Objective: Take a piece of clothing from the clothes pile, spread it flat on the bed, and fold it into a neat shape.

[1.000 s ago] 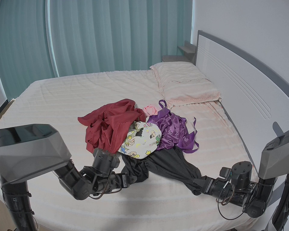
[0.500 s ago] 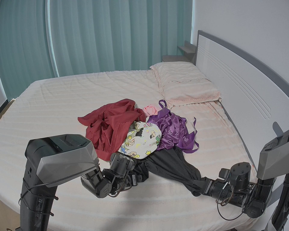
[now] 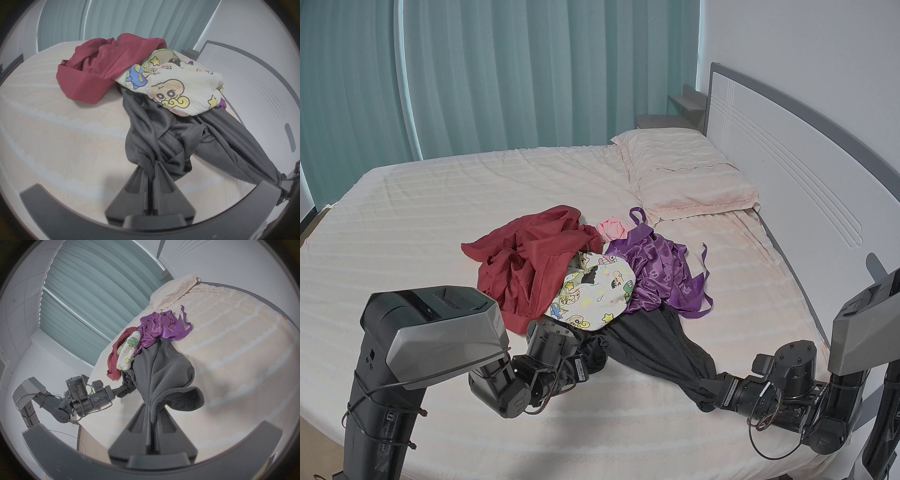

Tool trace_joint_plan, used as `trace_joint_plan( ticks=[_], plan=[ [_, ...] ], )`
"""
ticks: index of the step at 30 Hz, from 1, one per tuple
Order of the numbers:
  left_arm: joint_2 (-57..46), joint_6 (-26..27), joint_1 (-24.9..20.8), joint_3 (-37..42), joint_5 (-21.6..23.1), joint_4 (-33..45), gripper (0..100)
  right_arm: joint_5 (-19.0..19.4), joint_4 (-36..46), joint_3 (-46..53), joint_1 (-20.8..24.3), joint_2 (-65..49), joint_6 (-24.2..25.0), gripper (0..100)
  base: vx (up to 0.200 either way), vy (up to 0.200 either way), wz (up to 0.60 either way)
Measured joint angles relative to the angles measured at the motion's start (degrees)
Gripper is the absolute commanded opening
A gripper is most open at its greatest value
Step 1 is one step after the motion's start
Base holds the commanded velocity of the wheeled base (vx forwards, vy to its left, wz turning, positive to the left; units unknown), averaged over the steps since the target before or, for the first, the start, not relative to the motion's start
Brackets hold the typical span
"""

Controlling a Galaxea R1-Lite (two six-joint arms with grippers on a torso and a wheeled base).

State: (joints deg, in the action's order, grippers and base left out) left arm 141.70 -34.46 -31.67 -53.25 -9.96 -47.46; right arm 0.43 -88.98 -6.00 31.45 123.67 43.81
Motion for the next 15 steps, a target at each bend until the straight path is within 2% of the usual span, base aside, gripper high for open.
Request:
trace_joint_plan(
  ticks=[6,15],
  plan=[
    [-4.1,-0.7,0.1,10.3,0.7,-6.9,0,0.0,0.0,0.0,0.1,0.1,0.0,0,0.0,0.0,0.0],
    [-20.7,-3.3,-0.6,23.6,1.7,-11.4,0,0.2,0.1,0.0,2.6,-6.1,-0.6,0,0.0,0.0,0.0]
  ],
)
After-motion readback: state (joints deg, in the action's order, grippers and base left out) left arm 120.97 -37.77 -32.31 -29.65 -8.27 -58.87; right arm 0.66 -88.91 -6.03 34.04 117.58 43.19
